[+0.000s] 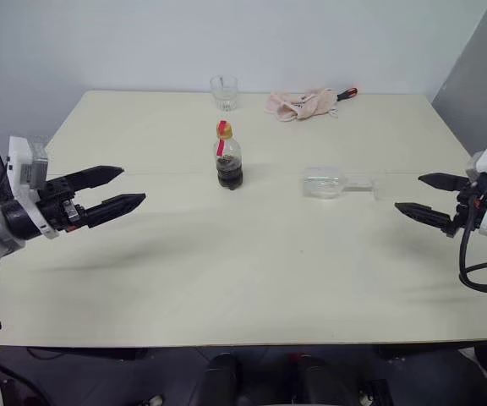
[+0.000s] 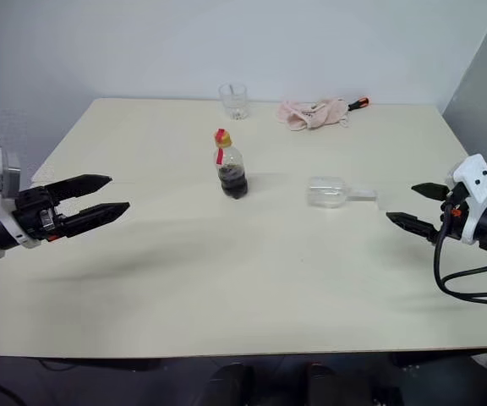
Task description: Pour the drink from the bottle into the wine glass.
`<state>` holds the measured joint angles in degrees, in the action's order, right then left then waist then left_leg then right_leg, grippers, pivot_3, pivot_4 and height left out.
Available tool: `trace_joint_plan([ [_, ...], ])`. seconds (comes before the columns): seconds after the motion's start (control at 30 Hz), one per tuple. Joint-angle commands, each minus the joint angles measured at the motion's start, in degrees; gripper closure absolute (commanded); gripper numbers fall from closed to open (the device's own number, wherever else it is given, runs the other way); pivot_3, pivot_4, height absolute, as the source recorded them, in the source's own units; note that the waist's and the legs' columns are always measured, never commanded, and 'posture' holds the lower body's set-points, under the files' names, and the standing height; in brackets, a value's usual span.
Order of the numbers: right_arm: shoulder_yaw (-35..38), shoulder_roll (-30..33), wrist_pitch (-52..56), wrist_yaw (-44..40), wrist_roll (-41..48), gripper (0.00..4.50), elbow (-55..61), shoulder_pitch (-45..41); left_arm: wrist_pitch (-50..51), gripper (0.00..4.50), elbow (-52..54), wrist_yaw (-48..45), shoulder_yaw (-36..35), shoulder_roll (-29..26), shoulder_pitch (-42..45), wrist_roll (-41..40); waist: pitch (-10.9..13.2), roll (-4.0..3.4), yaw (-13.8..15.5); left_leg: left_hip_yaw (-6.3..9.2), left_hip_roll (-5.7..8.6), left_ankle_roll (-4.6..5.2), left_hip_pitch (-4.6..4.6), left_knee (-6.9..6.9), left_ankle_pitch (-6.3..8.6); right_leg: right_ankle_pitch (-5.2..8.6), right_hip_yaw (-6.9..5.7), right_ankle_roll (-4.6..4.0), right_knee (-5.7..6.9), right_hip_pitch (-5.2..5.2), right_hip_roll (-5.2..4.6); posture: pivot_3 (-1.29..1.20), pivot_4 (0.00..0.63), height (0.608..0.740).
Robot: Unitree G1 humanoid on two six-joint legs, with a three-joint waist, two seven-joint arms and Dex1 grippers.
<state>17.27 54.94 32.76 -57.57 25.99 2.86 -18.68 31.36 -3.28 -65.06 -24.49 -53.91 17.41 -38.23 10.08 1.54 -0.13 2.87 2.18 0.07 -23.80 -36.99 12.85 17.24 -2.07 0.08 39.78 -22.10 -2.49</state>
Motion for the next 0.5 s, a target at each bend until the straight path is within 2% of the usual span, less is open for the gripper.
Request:
trace_joint_plan([
  [0.03,0.57,0.82,-1.76,-0.70,0.23,0.02,-0.10,-1.33,-1.82,0.00,0.66,0.45,0.75,0.05,0.08,1.34,0.00,0.00,0.00,-0.01,0.00,0.00,-0.01,0.00,0.00,0.00,0.00,0.00,0.00,0.00,-0.01,0.00,0.150,0.740],
  [0.17,0.16,0.41,-1.34,-0.34,0.83,0.02,0.78,-1.03,-0.89,0.00,-0.44,1.48,0.38,1.15,0.65,0.52,0.00,-0.01,0.00,-0.01,0.00,0.00,-0.02,0.01,0.00,0.00,0.01,0.00,-0.01,-0.02,-0.02,0.00,0.150,0.740],
  [0.33,-0.64,-0.98,-0.31,0.34,1.83,0.02,3.26,-0.72,-8.47,0.00,-2.50,4.77,5.12,3.91,2.22,7.89,0.00,-0.01,0.04,-0.02,0.00,0.00,-0.01,0.00,0.00,0.00,0.01,0.00,-0.01,-0.01,-0.03,0.00,0.150,0.740],
  [0.43,-4.23,-3.86,1.94,1.68,3.16,0.02,9.37,-1.10,-16.87,0.00,-9.27,13.09,10.42,10.87,8.84,15.90,-0.01,-0.02,0.45,0.00,0.02,0.00,-0.01,-0.02,0.00,0.00,-0.04,0.01,0.01,0.02,-0.04,0.00,0.150,0.740],
  [0.5,-6.88,-5.81,3.65,3.00,3.76,0.02,13.31,-1.63,-20.34,0.00,-11.96,14.50,12.82,14.58,11.61,18.31,-0.01,0.01,0.54,0.02,0.02,0.00,-0.03,-0.05,0.00,-0.01,-0.07,0.02,0.04,0.02,-0.04,0.00,0.150,0.740],
])
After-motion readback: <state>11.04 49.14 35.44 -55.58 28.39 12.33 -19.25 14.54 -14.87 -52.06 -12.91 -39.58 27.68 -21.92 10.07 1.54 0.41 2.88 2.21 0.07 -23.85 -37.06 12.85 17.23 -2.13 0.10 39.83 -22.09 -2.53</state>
